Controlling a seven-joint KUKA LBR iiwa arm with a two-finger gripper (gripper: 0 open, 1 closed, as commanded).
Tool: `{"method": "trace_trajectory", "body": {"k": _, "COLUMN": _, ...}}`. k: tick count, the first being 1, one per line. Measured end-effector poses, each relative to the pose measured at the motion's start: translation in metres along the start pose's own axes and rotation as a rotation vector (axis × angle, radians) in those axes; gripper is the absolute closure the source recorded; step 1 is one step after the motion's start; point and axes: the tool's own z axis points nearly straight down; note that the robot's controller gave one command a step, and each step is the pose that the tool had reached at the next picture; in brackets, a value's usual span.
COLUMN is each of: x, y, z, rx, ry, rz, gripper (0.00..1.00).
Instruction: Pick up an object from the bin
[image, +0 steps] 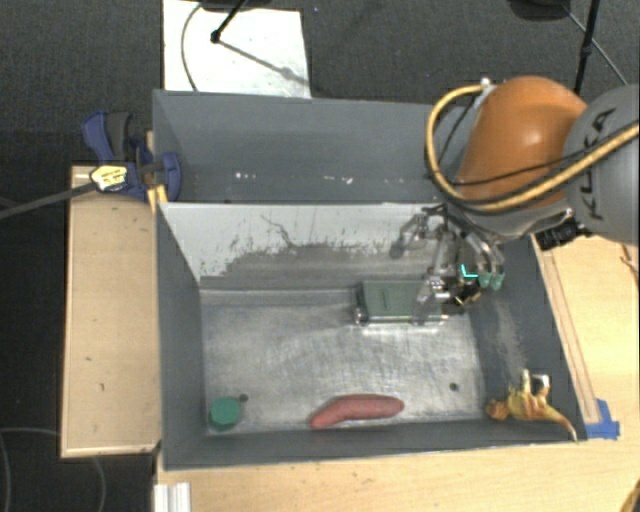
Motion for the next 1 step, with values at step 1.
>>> {"method": "trace_trajectory", "body": {"k": 1, "x": -0.0015, "y": 0.0, "z": -0.0047, "rx": 0.0, "ry": -0.009, "rz": 0.0, "gripper": 0.0}}
